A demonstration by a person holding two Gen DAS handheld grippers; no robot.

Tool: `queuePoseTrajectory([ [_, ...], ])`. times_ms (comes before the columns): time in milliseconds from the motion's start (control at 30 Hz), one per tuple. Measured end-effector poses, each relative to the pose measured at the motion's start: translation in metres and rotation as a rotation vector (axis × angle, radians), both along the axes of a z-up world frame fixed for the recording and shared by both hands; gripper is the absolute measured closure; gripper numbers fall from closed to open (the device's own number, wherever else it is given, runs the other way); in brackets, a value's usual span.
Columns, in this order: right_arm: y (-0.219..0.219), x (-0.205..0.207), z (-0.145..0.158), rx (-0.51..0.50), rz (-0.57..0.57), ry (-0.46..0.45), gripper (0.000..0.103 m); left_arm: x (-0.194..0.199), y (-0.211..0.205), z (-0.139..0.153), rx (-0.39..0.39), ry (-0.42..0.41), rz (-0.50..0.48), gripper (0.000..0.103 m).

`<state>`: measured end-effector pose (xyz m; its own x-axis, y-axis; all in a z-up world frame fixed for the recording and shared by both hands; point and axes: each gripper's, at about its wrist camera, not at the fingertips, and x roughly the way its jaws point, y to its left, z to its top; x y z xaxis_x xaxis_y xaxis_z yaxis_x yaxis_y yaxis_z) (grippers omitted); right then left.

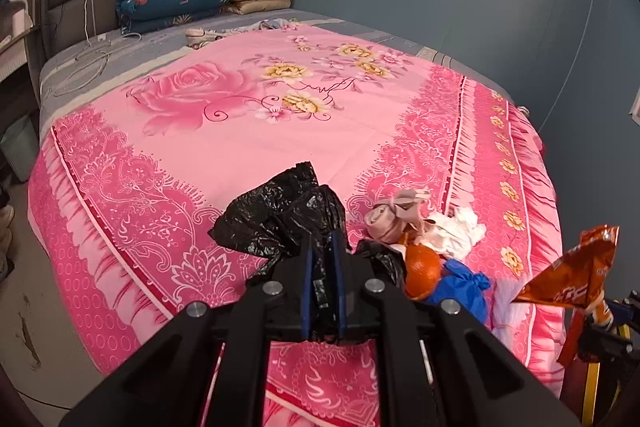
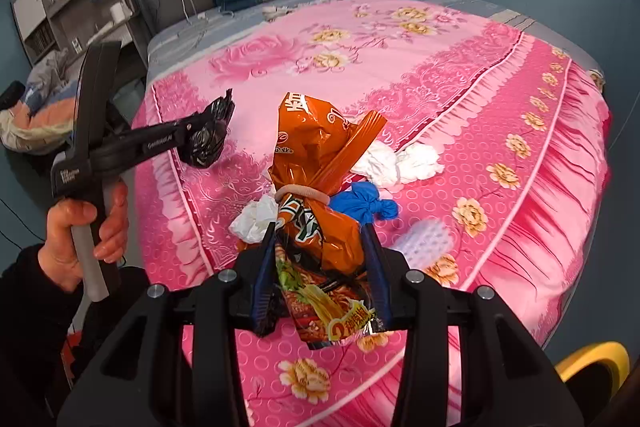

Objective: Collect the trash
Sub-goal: 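Grasp the black plastic bag with the left gripper while the right gripper grasps the orange noodle packet, then carry the noodle packet with the right gripper to the bin and release it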

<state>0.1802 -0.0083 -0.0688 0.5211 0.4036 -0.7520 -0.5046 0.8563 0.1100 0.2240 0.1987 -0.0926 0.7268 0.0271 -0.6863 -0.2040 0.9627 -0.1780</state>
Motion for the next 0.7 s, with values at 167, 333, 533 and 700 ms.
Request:
queuePoseTrajectory([
  [167, -0.020, -0.016, 0.015, 0.022, -0.023, -0.021, 0.064, -0.016, -0.011, 0.010, -0.015, -0.012, -0.019, 0.095],
  [333, -0.043, -0.030, 0.028, 0.044, -0.059, -0.039, 0.064, -0.027, -0.028, 0.020, -0.020, -0.030, -0.049, 0.095],
  [533, -0.069, -0.042, 0.041, 0.068, -0.098, -0.058, 0.064, -0.037, -0.048, 0.031, -0.037, -0.056, -0.083, 0.095],
  [700, -0.093, -0.048, 0.051, 0.095, -0.138, -0.073, 0.064, -0.044, -0.067, 0.038, -0.056, -0.066, -0.117, 0.095],
])
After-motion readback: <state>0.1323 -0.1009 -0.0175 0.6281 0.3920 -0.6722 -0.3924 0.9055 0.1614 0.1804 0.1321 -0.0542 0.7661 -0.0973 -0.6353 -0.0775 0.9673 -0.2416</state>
